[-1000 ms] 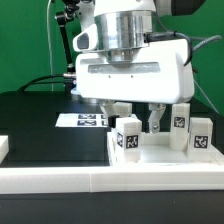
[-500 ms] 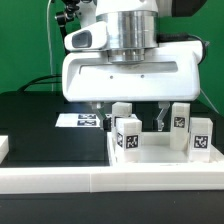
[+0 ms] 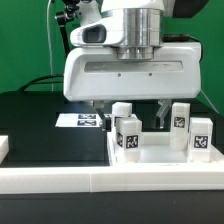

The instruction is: Assemble square table

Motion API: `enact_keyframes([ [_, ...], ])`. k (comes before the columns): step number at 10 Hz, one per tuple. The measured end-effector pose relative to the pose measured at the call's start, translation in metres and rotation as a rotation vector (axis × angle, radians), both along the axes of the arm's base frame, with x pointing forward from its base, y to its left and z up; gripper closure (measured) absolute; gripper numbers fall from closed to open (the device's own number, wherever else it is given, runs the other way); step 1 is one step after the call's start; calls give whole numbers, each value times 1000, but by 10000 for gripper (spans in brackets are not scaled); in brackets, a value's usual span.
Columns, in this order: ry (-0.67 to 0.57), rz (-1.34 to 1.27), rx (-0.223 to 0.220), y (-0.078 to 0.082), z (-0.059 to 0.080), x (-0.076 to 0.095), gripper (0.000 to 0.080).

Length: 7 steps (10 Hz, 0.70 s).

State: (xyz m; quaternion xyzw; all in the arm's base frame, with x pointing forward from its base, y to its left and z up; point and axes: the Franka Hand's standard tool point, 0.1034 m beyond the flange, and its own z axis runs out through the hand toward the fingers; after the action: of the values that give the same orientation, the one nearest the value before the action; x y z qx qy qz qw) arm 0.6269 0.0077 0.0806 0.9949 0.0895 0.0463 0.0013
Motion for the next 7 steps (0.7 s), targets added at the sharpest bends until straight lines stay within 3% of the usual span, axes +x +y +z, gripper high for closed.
enact_keyframes([
  [1,0,14,-2,-2,0,0,151],
  [3,0,8,-1,-2,0,0,420],
  [4,0,7,-1,-2,0,0,420],
  [5,0,-12,1,-2,0,0,511],
  [7,-2,-88,14,-5,0,0,511],
])
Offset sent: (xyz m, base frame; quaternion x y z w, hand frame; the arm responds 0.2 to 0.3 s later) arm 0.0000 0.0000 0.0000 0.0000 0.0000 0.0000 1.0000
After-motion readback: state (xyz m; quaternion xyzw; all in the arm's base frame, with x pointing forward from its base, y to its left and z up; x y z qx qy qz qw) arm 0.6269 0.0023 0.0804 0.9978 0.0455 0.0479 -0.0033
